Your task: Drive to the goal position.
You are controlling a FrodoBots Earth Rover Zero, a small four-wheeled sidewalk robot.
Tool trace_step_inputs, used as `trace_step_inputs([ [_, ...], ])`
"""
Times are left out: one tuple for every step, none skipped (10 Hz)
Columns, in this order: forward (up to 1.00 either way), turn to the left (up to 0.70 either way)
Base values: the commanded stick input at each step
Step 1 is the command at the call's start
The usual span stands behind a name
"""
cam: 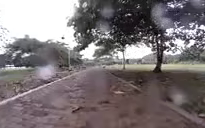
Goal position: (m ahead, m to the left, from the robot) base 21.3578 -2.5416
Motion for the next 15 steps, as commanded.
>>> trace_step_inputs([
  [0.70,0.00],
  [0.70,0.00],
  [0.70,0.00],
  [0.70,0.00],
  [0.70,0.00],
  [0.70,0.00],
  [0.70,0.00],
  [0.70,0.00],
  [0.70,0.00],
  [0.70,0.00],
  [0.70,0.00],
  [0.70,0.00],
  [0.70,0.00],
  [0.70,0.00],
  [0.70,0.00],
])
